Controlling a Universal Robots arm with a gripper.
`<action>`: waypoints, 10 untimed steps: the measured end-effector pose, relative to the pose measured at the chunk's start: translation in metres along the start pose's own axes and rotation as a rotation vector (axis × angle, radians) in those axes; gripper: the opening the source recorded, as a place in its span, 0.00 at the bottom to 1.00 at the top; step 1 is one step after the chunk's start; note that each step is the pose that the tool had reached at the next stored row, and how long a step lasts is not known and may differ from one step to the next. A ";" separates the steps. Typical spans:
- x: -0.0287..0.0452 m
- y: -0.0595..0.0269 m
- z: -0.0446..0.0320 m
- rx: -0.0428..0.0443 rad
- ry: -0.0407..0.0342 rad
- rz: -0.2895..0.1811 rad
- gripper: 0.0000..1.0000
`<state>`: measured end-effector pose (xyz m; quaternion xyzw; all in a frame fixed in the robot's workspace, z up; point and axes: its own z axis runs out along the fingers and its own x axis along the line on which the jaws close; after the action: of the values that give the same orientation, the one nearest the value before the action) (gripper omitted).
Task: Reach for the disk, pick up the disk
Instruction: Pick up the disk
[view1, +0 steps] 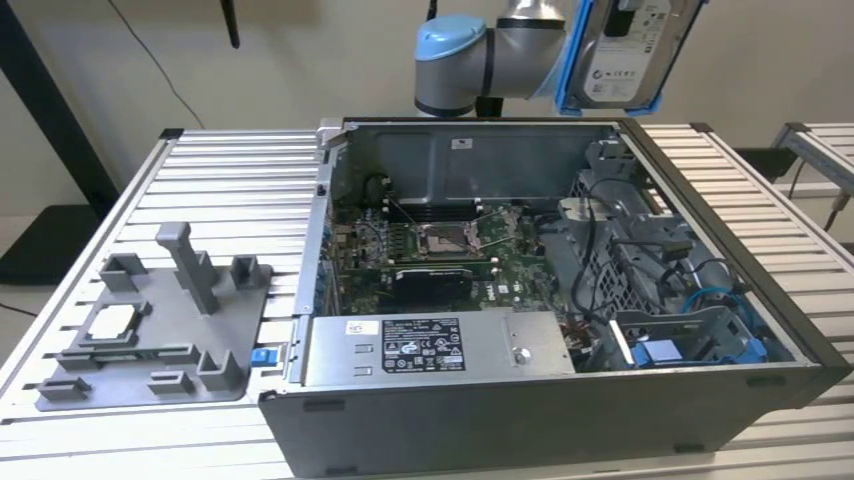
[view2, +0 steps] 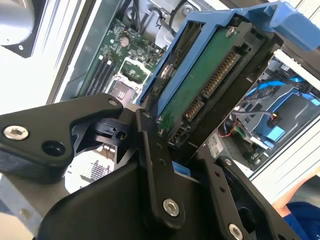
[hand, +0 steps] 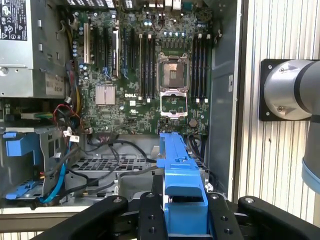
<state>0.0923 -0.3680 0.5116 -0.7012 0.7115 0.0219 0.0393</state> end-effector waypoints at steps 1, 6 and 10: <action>0.0000 -0.0001 0.0000 0.0000 0.0001 0.000 0.00; 0.0007 -0.0003 0.0000 0.0000 0.0000 0.000 0.00; 0.0034 -0.0005 0.0000 -0.0004 0.0000 0.000 0.00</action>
<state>0.0928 -0.3714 0.5113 -0.7012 0.7115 0.0221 0.0391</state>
